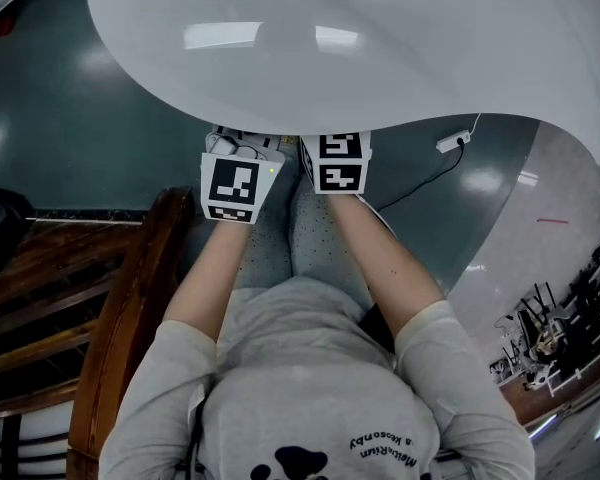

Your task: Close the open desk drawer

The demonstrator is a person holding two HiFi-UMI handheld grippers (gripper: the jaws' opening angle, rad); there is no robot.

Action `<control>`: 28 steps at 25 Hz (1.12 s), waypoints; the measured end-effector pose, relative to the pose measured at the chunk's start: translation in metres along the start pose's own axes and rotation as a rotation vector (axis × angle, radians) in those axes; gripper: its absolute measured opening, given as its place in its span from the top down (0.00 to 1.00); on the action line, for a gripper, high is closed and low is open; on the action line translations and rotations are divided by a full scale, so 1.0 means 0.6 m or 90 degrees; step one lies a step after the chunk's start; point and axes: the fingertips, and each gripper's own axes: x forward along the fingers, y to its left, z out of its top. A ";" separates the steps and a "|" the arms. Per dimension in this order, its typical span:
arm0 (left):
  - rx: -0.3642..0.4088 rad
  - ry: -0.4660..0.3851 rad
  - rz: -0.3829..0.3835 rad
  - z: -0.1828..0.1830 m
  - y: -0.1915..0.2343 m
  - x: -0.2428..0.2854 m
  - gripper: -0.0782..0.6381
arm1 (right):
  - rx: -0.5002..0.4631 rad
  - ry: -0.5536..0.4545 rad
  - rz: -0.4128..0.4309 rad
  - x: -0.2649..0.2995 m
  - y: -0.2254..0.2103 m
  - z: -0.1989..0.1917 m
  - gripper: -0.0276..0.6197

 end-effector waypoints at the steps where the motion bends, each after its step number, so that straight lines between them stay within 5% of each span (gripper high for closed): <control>1: 0.000 -0.003 0.002 0.002 0.002 0.003 0.88 | 0.001 -0.004 -0.002 0.002 -0.002 0.005 0.78; 28: -0.019 -0.028 0.009 0.016 0.008 0.014 0.88 | -0.038 -0.036 -0.008 -0.005 0.006 0.020 0.75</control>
